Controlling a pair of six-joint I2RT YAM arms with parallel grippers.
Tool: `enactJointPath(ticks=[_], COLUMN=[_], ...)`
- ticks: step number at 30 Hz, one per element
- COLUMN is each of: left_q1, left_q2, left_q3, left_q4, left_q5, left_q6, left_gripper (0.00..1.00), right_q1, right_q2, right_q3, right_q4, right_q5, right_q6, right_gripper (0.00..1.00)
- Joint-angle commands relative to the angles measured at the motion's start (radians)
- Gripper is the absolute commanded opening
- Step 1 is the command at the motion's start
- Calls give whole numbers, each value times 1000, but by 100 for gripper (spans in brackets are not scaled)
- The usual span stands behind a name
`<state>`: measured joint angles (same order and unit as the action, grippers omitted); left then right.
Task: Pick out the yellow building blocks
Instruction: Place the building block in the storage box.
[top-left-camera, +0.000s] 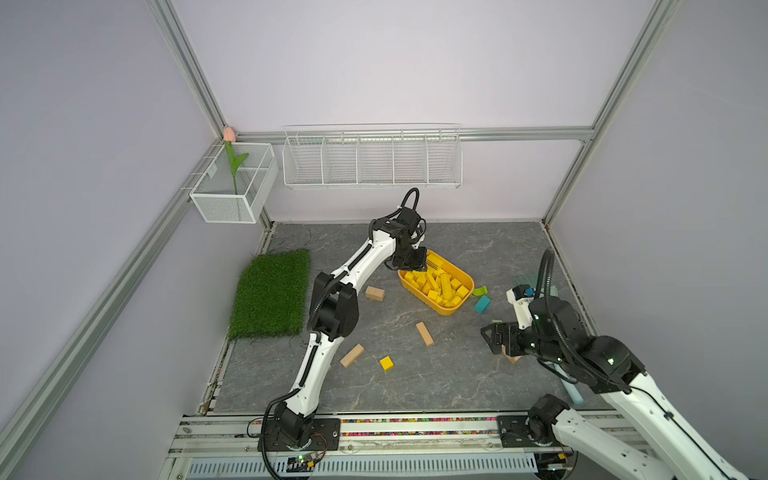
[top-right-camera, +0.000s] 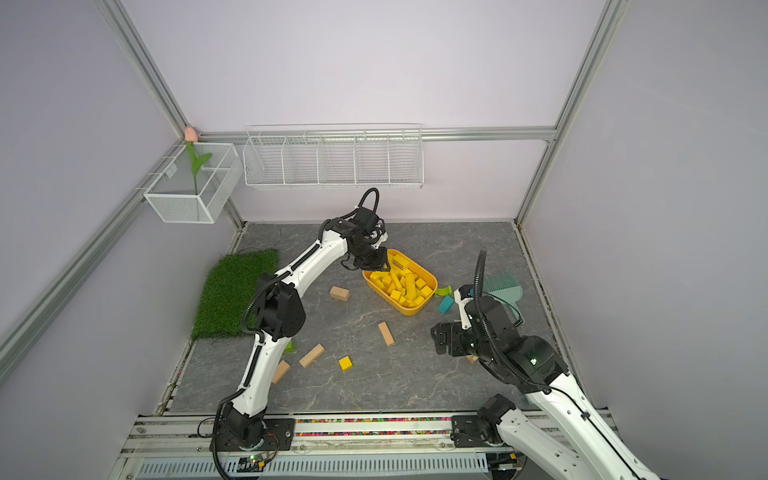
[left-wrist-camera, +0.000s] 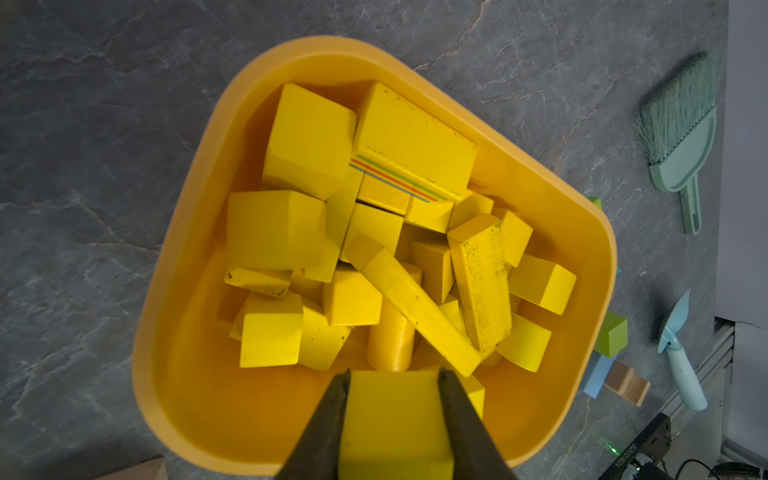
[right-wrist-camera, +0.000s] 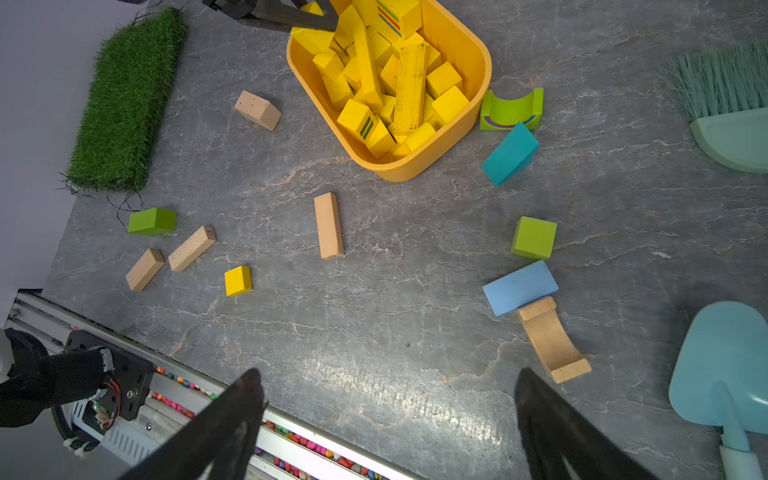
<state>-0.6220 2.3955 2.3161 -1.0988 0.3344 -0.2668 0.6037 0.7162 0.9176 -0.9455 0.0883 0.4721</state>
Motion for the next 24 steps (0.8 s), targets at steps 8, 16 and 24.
enactJointPath(ticks=[8,16,24], left_q1=[-1,-1,6], left_q2=[34,43,-49], left_q3=[-54,-74,-261], left_q4=[3,0,4], left_q5=[10,-3,-77], left_q6=[17,23,38], left_gripper=[45,60,57], right_q1=[-3,-4,-3], right_q2=[-9,-4,-9], right_q3=[-31,-31,-32], right_q4=[6,13,9], right_q5=[-5,-10,-1], right_q6=[17,21,19], right_gripper=[95,95,95])
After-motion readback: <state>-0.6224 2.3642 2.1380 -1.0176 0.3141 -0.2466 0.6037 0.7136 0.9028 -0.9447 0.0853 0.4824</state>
